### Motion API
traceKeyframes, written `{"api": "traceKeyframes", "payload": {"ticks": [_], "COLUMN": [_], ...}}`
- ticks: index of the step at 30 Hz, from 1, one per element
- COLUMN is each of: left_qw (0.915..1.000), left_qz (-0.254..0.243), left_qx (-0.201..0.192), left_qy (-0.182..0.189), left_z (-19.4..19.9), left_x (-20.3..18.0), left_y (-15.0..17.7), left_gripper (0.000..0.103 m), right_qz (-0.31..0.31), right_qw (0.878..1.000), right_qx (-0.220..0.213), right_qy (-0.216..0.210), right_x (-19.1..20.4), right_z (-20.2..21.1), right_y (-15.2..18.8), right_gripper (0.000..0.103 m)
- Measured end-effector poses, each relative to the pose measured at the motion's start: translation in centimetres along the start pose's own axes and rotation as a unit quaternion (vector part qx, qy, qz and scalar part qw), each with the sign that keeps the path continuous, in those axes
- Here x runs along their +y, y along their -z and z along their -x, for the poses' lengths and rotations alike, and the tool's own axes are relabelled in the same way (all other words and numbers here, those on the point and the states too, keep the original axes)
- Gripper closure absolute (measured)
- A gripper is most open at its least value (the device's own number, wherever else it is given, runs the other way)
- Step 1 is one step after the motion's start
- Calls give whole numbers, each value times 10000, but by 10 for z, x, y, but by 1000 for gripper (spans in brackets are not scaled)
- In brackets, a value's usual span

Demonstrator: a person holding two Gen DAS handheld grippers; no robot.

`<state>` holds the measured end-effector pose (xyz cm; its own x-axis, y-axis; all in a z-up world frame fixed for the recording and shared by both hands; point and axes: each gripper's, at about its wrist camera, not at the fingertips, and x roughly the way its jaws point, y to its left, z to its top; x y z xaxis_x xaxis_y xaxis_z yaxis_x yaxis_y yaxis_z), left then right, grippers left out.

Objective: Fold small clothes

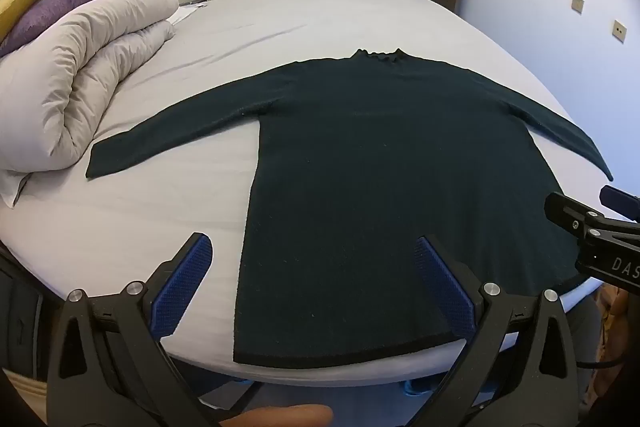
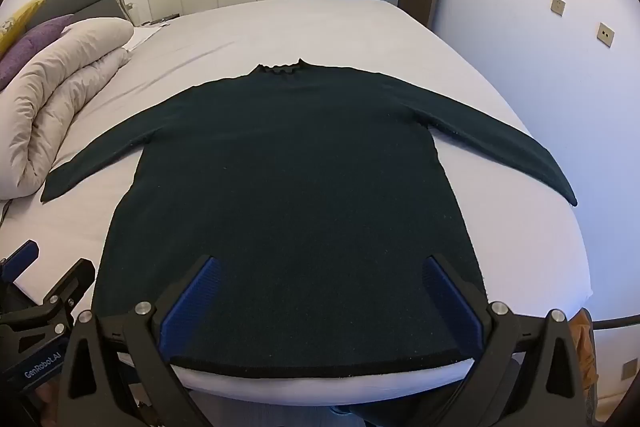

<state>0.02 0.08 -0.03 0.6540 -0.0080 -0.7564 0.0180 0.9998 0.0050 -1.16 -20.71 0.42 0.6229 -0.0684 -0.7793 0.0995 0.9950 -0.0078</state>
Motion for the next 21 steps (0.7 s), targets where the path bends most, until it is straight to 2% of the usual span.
{"api": "traceKeyframes", "payload": {"ticks": [11,12,21], "left_qw": [9999,10000,10000], "left_qz": [94,-12,-9], "left_qx": [77,9,1], "left_qy": [95,1,0], "left_z": [-1,-4,-6], "left_x": [14,7,7], "left_y": [-5,1,3], "left_gripper": [0,0,0], "right_qz": [20,22,26], "right_qw": [10000,10000,10000], "right_qx": [-3,-3,13], "right_qy": [7,6,16], "right_x": [1,1,2], "right_z": [0,1,-1], "right_y": [2,3,4], "right_gripper": [0,0,0]}}
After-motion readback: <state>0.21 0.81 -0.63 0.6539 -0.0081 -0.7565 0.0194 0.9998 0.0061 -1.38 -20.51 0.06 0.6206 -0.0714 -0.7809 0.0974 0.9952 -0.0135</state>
